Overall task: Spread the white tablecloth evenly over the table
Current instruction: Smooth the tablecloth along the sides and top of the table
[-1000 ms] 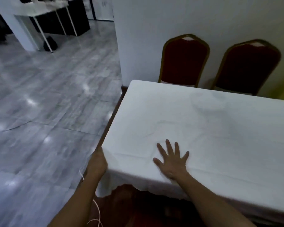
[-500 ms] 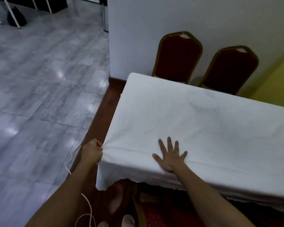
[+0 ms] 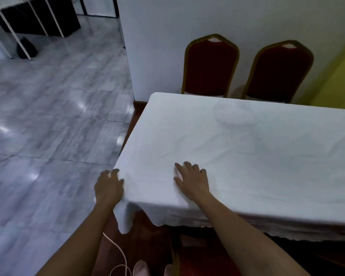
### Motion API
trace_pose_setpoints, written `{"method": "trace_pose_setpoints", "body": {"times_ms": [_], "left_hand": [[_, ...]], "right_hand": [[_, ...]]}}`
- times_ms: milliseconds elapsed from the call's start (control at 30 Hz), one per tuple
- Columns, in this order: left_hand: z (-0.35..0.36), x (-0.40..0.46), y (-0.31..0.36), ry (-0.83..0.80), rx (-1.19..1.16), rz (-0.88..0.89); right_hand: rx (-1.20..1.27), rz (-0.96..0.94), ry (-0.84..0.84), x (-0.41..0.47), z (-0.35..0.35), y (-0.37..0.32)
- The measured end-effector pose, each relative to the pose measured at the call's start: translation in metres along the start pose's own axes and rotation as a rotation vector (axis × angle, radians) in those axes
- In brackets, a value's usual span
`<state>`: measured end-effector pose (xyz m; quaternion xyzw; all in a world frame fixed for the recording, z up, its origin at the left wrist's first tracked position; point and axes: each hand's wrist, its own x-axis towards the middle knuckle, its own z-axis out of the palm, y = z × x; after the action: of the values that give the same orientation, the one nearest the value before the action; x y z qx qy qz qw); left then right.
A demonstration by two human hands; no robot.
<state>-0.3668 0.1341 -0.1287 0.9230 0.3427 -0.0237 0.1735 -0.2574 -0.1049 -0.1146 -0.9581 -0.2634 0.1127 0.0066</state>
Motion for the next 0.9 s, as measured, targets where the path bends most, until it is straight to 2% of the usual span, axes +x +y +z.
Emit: {"method": "trace_pose_setpoints", "body": {"times_ms": [67,133,200,333,433,533,600,800,900], "left_hand": [[0.015,-0.004,0.023,-0.152,0.041,0.136],[0.029,-0.004,0.045,-0.311,0.111,0.207],[0.036,-0.003,0.059,-0.376,0.151,0.23],[0.041,0.03,0.067,-0.311,0.17,0.29],[0.042,0.094,0.083,-0.225,0.145,0.348],[0.046,0.164,0.105,-0.208,0.107,0.376],[0.048,0.213,0.122,-0.174,0.082,0.4],[0.051,0.344,0.17,-0.249,-0.03,0.477],[0.047,0.397,0.191,-0.226,-0.223,0.475]], "right_hand": [[0.031,0.06,-0.021,0.001,0.005,0.016],[0.104,0.137,-0.152,0.007,0.008,0.027],[0.18,0.169,-0.222,0.014,0.01,0.035],[0.158,0.125,-0.137,0.026,0.023,0.04],[0.151,0.113,-0.046,0.057,0.027,0.044],[0.126,0.133,0.018,0.103,0.024,0.044],[0.147,0.186,0.044,0.14,0.019,0.037],[0.246,0.381,0.027,0.247,-0.003,0.009],[0.233,0.43,0.035,0.273,-0.007,0.0]]}}
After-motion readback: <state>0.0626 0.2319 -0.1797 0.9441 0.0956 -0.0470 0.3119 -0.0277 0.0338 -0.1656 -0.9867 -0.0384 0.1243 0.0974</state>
